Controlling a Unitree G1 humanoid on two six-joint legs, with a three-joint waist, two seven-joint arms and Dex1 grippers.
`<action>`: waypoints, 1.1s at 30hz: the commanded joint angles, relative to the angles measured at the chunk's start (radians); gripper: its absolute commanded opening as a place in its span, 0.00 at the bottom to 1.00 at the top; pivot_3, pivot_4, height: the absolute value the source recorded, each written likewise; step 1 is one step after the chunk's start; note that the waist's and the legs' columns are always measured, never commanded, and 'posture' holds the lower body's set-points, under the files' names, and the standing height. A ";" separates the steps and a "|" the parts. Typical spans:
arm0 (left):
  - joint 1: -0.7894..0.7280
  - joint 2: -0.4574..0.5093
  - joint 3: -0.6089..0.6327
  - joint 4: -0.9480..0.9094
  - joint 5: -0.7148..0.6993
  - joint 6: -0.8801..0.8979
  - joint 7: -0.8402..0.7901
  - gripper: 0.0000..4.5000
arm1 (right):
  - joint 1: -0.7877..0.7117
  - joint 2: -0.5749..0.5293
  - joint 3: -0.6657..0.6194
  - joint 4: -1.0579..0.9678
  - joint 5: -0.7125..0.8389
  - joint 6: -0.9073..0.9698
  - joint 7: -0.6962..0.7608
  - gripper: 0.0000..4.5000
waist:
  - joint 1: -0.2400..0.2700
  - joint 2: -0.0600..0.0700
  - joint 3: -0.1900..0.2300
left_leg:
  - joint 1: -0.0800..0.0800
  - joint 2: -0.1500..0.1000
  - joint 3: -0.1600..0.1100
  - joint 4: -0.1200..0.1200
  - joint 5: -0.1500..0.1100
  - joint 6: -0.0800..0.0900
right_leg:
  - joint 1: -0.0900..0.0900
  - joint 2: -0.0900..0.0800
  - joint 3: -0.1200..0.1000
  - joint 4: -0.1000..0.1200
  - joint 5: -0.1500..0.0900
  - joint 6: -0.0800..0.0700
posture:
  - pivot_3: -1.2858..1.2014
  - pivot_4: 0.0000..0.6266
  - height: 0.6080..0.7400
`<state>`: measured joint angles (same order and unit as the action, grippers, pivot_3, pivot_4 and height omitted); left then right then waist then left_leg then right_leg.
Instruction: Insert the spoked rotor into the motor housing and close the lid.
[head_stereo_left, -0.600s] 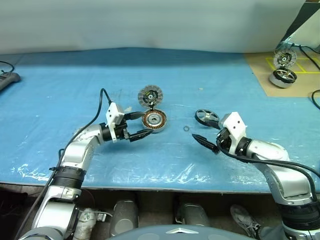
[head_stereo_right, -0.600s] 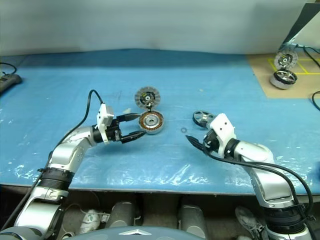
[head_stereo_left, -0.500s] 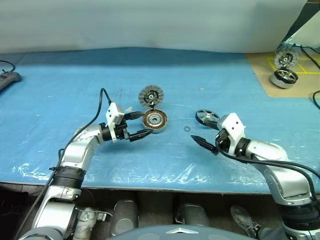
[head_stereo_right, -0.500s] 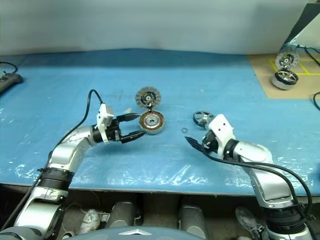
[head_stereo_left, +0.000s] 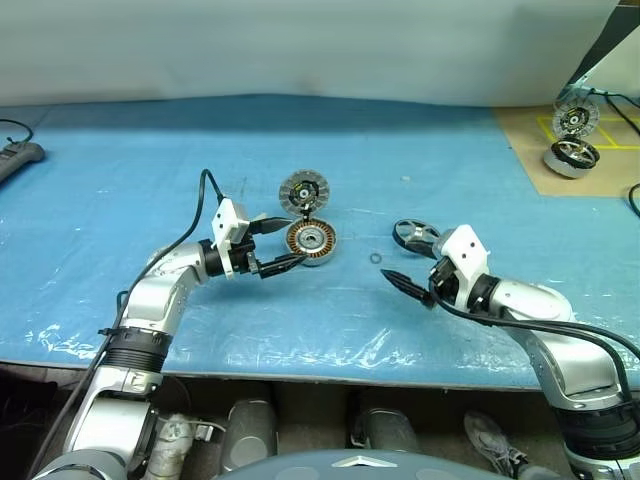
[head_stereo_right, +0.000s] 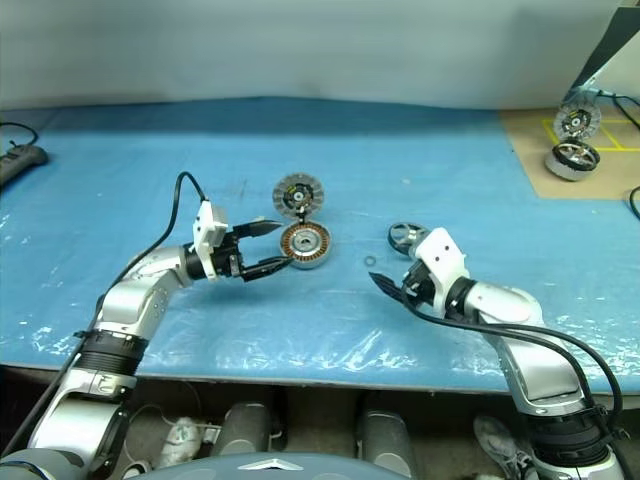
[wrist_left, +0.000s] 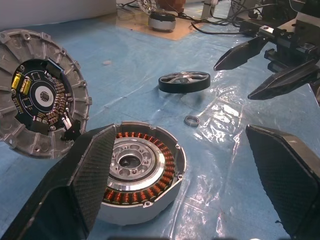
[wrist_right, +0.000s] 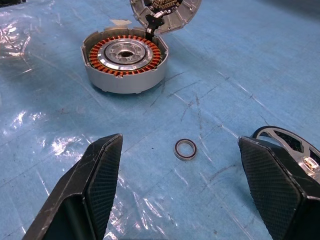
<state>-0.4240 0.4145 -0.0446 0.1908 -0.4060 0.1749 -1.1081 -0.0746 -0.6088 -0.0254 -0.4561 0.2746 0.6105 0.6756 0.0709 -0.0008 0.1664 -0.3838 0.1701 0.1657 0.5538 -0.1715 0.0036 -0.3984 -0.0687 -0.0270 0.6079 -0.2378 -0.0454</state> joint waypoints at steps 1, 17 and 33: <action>-0.019 0.011 0.006 -0.040 -0.002 0.004 0.002 0.99 | -0.016 -0.010 -0.002 -0.038 0.002 -0.025 -0.001 0.87 | 0.000 0.000 0.000 | 0.000 0.000 0.000 0.000 0.000 0.000 | 0.000 0.000 0.000 0.000 0.000 0.000 | 0.52 0.24 1.00; -0.023 0.013 0.016 -0.021 0.000 -0.003 -0.007 0.99 | -0.025 -0.013 0.013 -0.024 -0.009 -0.038 -0.005 0.87 | 0.000 0.000 0.000 | 0.000 0.000 0.000 0.000 0.000 0.000 | 0.000 0.000 0.000 0.000 0.000 0.000 | 0.52 0.24 1.00; -0.038 0.036 0.055 0.041 0.008 -0.025 0.015 0.99 | -0.275 -0.048 0.205 0.062 -0.062 -0.069 0.139 0.87 | -0.003 0.000 0.000 | 0.001 0.001 0.000 0.001 0.000 0.000 | 0.000 0.000 0.000 0.002 0.001 -0.001 | 0.52 0.24 1.00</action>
<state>-0.4459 0.4315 -0.0224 0.2387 -0.3915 0.1610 -1.0972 -0.3178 -0.6463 0.1391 -0.4076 0.2344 0.5730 0.7818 0.0679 -0.0007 0.1664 -0.3831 0.1709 0.1661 0.5545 -0.1711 0.0038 -0.3989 -0.0684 -0.0271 0.6097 -0.2371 -0.0464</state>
